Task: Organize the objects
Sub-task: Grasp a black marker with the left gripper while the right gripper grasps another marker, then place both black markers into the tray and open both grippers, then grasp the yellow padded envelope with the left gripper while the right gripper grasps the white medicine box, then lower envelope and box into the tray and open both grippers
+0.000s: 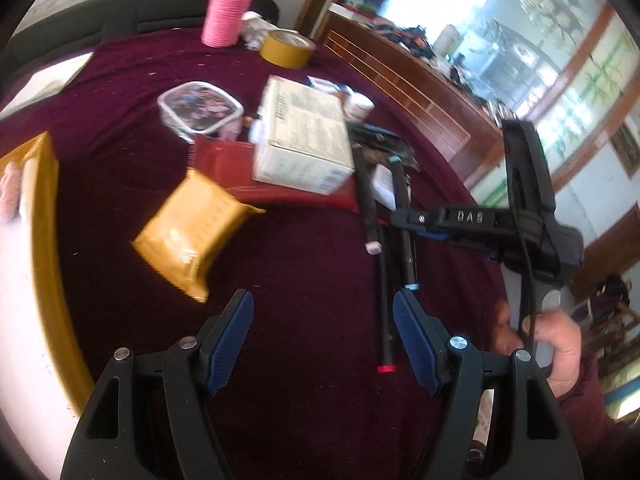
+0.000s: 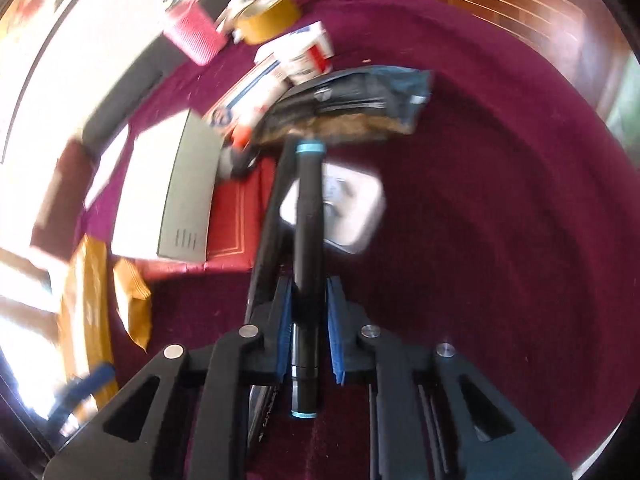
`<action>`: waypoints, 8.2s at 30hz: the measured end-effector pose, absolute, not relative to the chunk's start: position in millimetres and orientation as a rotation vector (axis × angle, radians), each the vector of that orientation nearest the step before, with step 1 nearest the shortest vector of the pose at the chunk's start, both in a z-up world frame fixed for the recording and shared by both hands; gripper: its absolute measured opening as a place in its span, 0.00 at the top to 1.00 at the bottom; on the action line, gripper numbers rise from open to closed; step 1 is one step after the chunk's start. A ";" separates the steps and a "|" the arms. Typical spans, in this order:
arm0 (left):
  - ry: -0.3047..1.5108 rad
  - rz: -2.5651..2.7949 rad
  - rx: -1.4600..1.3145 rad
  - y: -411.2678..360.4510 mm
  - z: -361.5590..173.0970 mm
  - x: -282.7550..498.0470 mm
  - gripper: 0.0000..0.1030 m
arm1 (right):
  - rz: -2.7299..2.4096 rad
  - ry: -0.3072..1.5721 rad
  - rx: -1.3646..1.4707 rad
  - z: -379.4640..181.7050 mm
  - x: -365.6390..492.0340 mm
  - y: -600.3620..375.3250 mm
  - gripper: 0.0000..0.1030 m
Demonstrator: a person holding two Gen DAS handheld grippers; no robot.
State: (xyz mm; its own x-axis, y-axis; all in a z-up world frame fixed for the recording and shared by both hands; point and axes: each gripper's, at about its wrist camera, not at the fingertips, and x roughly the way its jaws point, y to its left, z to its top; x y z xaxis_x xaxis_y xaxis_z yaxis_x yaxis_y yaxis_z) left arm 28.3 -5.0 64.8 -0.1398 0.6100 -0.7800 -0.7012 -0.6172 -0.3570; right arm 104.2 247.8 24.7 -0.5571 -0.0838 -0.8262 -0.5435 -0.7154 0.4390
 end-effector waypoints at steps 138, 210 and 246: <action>0.381 2.277 -1.207 15.8 30.3 -19.9 0.63 | 2.707 1.139 -0.902 18.1 47.4 329.7 0.00; -0.322 2.657 -1.341 -292.6 51.5 -123.6 0.43 | 2.843 -0.047 -1.716 36.5 -105.7 -97.2 0.28; -0.629 2.803 -1.042 -283.6 98.7 40.2 0.38 | 2.984 0.692 -1.927 47.2 -82.1 -40.1 0.23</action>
State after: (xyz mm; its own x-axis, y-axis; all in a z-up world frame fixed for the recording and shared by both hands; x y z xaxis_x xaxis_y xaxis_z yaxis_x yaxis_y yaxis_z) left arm 40.2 -283.6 98.7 -0.7641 0.2186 -0.6070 0.0616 -0.9118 -0.4059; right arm -82.1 -40.1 47.2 -0.3528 -0.5710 -0.7413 0.1863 -0.8192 0.5424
